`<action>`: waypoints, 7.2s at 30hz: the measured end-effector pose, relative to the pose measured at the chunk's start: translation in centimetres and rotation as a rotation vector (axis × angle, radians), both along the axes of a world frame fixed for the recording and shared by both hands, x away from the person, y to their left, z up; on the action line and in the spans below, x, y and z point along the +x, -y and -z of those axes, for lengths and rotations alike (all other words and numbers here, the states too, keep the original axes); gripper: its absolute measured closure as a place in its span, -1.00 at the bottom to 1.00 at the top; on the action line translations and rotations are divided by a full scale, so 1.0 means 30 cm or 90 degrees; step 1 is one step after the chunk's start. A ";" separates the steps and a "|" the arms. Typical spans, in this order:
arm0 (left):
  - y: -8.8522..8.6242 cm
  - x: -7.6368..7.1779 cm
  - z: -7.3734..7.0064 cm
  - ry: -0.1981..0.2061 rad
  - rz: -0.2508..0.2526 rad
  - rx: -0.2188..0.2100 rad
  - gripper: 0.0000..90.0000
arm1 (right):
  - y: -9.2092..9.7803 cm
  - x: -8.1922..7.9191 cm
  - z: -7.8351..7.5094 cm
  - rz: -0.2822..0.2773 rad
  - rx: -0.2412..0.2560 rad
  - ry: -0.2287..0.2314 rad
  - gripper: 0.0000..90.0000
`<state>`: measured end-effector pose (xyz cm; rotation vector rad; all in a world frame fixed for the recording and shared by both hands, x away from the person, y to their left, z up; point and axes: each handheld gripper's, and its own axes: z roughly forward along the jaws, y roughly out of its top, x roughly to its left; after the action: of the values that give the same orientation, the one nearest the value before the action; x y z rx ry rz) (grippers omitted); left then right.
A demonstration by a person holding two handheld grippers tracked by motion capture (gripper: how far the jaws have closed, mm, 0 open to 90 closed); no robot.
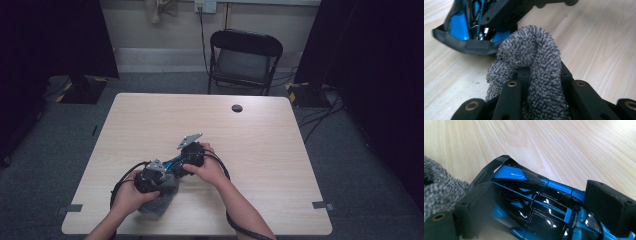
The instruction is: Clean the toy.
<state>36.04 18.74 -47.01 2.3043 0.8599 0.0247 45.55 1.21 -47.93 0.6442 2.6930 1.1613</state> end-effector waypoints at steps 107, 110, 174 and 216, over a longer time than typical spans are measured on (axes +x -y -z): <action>-0.033 0.007 -0.006 0.007 -0.020 0.012 0.59 | 0.000 -0.006 0.003 0.005 0.005 0.003 -0.79; -0.021 0.004 -0.004 0.004 -0.014 0.005 0.59 | 0.001 -0.006 0.003 0.006 0.004 0.004 -0.79; -0.330 0.131 -0.004 0.070 -0.167 -0.029 0.58 | 0.002 -0.009 0.006 0.007 0.011 0.005 -0.79; -0.169 0.079 0.021 0.024 -0.073 -0.042 0.54 | 0.000 -0.008 0.004 0.007 0.007 0.004 -0.79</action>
<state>38.43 23.83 -47.64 2.1846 0.9580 0.0889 45.30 1.21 -48.05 0.6549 2.6770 1.1740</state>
